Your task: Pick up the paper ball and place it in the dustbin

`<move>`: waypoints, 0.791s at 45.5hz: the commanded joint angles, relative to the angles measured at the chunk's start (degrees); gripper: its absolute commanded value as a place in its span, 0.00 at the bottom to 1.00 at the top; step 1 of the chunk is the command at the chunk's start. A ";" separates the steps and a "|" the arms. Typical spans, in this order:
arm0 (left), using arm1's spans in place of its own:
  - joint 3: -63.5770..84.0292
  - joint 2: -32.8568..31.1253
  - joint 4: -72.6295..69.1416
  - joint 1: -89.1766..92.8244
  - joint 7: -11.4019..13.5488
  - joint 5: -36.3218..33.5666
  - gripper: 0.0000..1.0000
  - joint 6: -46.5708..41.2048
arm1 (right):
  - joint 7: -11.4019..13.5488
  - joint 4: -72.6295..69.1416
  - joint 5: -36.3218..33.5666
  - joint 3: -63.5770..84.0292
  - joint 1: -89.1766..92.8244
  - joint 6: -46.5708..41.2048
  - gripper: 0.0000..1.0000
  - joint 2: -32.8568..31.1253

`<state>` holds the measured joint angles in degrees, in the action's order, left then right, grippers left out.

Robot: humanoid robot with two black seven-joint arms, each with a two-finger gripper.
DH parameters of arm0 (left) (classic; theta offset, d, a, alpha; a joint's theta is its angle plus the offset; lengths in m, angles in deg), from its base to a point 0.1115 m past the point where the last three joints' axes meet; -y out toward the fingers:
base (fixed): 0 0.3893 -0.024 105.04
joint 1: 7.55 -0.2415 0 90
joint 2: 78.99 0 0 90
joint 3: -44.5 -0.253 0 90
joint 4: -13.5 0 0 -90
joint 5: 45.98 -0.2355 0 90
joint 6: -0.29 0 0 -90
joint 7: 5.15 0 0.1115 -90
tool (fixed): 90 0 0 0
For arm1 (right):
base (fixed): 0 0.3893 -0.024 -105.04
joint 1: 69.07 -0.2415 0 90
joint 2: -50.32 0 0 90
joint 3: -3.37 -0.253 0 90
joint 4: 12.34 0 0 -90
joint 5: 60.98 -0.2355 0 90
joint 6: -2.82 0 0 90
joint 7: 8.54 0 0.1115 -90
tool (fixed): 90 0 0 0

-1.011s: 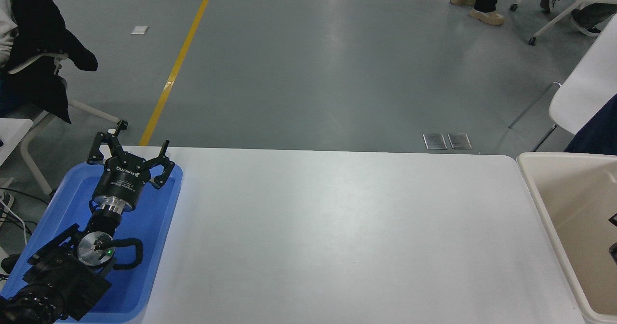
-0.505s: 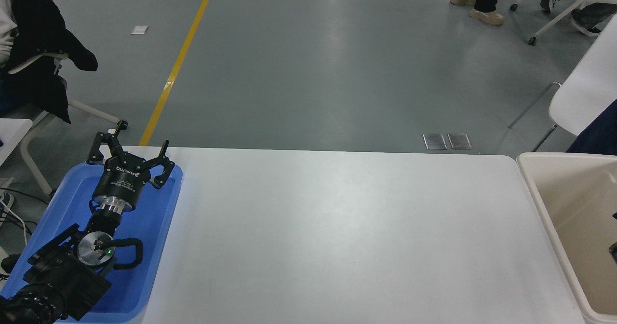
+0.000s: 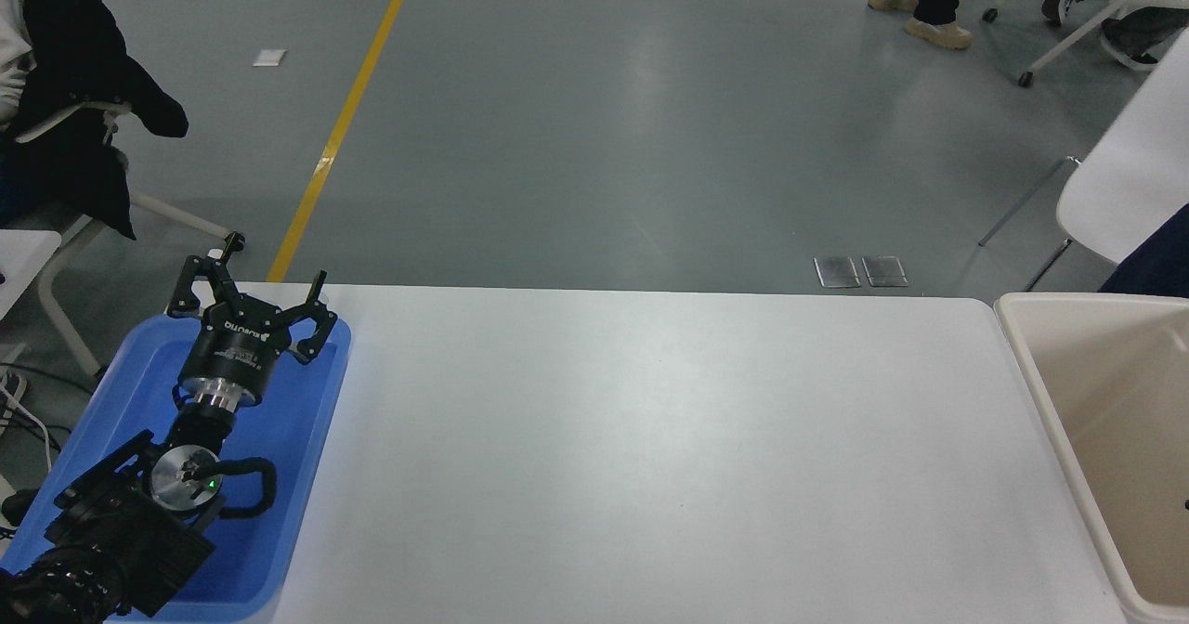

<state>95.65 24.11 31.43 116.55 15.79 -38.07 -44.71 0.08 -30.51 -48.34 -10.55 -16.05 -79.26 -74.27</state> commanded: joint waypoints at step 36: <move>0.00 0.08 0.00 0.00 0.07 0.00 1.00 0.00 | -28.48 -27.53 1.08 -43.56 11.14 -11.25 1.00 8.83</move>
<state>95.66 24.18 31.43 116.55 15.86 -37.99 -44.71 -15.88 -56.36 -47.91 -52.67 -7.62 -88.85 -71.77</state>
